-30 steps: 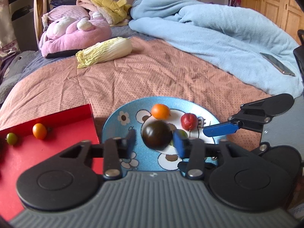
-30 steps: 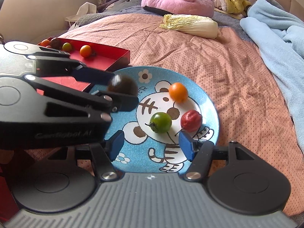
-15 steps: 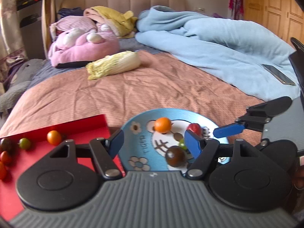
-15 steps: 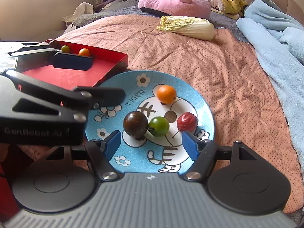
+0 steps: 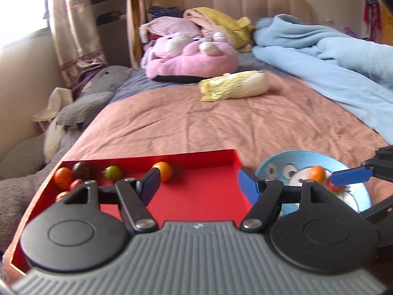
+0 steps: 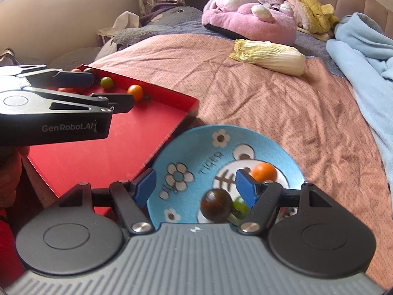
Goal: Organize fruits
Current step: 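Lift both grippers away from the blue plate, then grasp an orange tomato in the red tray with the right gripper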
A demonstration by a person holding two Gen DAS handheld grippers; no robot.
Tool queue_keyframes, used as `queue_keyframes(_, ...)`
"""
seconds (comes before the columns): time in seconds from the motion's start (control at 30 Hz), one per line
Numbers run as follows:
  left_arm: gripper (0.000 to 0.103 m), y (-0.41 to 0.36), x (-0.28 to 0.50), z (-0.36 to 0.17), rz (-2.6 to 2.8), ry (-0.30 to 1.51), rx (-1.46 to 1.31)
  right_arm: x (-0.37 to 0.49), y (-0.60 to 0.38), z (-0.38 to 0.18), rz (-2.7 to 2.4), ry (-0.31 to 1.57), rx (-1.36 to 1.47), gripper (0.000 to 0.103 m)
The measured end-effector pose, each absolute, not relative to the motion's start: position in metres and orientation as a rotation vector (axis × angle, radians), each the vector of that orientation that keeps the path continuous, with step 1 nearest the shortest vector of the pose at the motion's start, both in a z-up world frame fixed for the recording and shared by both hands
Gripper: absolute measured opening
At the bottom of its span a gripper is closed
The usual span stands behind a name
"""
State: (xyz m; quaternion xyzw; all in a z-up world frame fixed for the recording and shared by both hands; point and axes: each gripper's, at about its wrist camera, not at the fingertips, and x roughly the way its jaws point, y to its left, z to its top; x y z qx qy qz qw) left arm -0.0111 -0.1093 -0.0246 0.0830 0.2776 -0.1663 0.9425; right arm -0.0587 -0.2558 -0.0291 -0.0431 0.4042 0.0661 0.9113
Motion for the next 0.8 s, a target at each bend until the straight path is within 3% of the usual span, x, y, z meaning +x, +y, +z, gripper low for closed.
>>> queue_keyframes(0.67,0.072,-0.023,0.033,-0.04,0.168,0.712,0.018,0.035,-0.174,-0.038,0.312,0.799,-0.081,0.076)
queue_keyframes(0.8,0.072,-0.013,0.037,-0.039,0.225,0.716,-0.012,0.06,-0.161,-0.046,0.309,0.797,-0.056,0.065)
